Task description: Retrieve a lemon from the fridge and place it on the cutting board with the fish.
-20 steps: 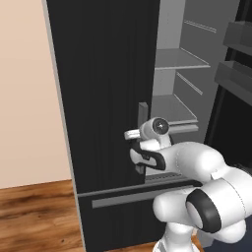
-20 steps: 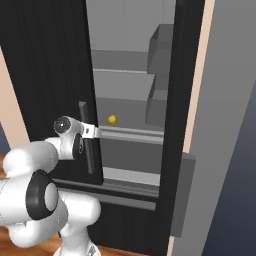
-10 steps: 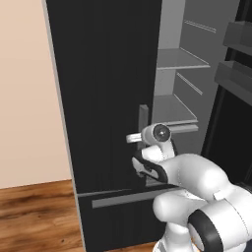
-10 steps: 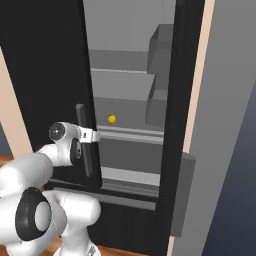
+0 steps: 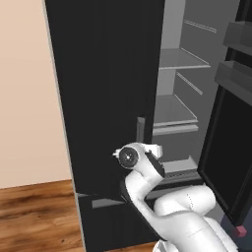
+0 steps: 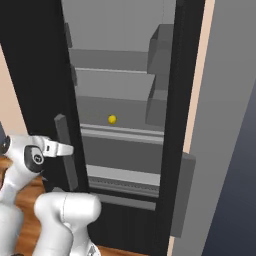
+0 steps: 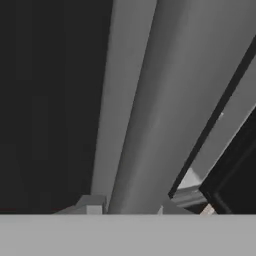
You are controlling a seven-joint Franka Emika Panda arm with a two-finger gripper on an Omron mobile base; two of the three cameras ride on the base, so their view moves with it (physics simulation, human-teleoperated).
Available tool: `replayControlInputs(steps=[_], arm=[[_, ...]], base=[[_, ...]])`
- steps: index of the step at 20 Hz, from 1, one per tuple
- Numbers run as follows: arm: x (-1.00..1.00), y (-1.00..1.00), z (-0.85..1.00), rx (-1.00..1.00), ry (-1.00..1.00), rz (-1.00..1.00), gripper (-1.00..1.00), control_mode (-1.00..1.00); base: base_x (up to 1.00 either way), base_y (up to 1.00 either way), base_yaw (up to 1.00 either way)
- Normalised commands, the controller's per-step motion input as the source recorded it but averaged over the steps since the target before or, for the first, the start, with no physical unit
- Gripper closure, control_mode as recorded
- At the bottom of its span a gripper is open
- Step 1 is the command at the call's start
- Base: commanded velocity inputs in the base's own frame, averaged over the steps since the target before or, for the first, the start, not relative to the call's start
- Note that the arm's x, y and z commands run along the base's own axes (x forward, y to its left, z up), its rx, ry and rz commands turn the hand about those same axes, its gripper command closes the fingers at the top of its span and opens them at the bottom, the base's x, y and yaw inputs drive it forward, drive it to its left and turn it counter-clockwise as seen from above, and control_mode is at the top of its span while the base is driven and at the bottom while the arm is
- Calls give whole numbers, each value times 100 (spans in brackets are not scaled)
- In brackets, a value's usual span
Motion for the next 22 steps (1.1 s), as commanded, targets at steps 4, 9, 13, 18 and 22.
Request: replayControlInputs(steps=[4, 9, 13, 18, 22], arm=[[-80, 73, -1, -17, 13, -37, 100, -100], [-38, 72, -9, -10, 10, -27, 100, -100], [-20, 55, -21, 0, 11, -11, -100, -100], [-3, 1, 0, 0, 0, 1, -100, -100], [0, 1, -3, 0, 0, 0, -100, -100]], base=[[0, 0, 0], [0, 0, 0], [0, 0, 0], [0, 0, 0], [0, 0, 0]])
